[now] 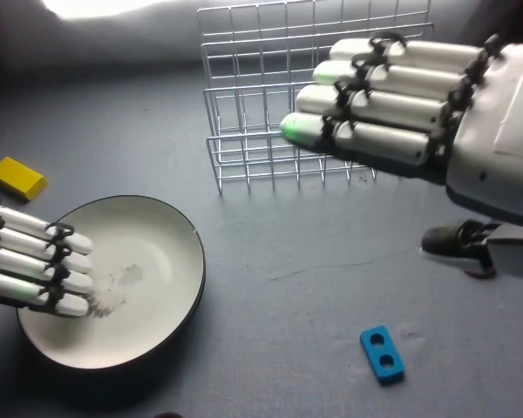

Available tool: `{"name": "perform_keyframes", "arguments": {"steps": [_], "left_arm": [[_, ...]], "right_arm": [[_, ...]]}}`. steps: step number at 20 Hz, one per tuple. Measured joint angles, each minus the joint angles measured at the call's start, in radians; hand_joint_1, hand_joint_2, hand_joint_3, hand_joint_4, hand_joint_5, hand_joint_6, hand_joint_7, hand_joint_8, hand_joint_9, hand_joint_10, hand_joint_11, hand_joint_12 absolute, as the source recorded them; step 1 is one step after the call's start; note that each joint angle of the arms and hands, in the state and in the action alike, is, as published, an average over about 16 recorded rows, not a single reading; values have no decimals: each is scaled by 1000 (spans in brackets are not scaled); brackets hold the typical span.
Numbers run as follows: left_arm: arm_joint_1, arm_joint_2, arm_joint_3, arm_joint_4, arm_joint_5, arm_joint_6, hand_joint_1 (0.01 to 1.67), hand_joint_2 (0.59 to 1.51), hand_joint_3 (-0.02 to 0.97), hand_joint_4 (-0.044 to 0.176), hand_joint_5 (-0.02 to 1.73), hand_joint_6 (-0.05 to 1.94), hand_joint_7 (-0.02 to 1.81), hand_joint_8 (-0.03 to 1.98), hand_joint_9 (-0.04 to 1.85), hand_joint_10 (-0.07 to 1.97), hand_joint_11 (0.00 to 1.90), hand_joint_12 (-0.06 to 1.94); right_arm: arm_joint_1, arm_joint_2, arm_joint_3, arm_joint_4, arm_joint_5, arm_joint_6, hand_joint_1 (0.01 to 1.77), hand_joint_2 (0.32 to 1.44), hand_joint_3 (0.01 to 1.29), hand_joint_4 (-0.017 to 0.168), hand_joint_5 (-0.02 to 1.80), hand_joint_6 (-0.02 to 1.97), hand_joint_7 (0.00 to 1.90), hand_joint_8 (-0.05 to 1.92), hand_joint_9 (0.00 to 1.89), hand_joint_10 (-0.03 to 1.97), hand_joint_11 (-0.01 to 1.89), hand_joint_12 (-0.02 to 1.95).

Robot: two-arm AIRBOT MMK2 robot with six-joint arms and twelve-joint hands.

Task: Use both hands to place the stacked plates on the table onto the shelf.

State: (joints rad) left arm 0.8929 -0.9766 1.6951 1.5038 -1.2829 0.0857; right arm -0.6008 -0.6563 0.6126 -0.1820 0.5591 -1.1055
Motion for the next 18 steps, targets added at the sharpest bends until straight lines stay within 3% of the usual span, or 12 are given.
{"name": "perform_keyframes", "arguments": {"steps": [9, 18], "left_arm": [[74, -38, 69, -37, 3, 16, 18, 1128, 19, -4, 23, -5, 12, -11, 20, 2, 14, -13], [108, -57, 95, -58, 8, 19, 18, 1128, 19, -4, 20, -2, -4, -11, 12, -6, 14, -14]], "right_arm": [[-13, -14, 0, -38, -19, -1, 1168, 1025, 16, 4, 19, 18, 20, 12, 21, 6, 23, -8], [-34, -21, 0, -51, -26, -16, 1167, 1022, 17, 5, 19, 18, 21, 12, 22, 6, 26, 0]]}}
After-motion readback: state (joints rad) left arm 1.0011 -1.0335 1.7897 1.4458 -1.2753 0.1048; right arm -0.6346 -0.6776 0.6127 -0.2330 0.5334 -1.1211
